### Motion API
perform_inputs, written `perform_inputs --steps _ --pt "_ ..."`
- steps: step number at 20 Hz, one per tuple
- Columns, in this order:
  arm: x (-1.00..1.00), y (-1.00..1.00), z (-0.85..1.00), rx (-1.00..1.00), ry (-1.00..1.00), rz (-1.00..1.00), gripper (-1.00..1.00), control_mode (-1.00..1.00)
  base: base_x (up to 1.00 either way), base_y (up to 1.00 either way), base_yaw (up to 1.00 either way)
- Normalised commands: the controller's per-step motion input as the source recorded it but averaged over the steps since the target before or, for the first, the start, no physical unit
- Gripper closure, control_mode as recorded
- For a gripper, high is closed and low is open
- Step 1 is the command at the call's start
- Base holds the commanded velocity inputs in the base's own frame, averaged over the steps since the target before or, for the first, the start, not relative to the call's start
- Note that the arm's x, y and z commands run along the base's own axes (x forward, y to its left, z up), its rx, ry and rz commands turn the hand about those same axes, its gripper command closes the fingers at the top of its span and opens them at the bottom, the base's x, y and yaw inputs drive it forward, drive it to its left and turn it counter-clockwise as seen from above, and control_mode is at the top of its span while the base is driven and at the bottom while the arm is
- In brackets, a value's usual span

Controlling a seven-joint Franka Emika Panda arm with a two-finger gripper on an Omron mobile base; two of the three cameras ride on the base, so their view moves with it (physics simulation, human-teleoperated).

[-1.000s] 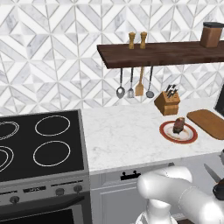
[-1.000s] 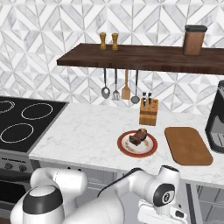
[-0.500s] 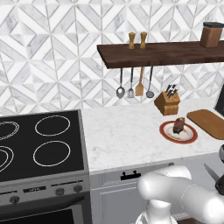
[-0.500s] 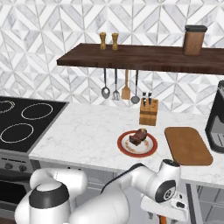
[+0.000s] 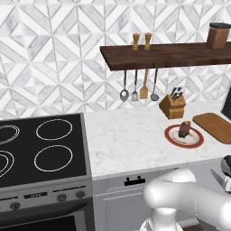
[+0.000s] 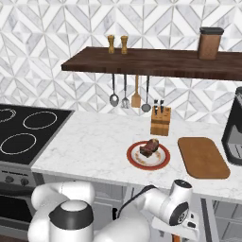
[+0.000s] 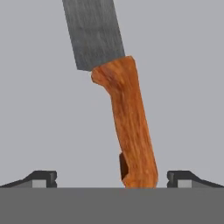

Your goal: Pick up the knife from the drawer and place it on the cutting board. Then place the meat from the plate to the cutting board.

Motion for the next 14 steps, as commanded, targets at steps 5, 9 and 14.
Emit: perform_inputs --steps 5,9,14 --pt "0.00 -0.15 -0.25 -0.01 -0.12 0.00 -1.00 -1.00 0.00 0.00 0.00" --pt "0.01 0.00 -0.17 -0.01 -0.08 0.00 -1.00 -1.00 0.00 0.00 0.00" --pt "0.00 0.00 0.00 0.00 -0.07 0.00 -1.00 -1.00 0.00 0.00 0.00"
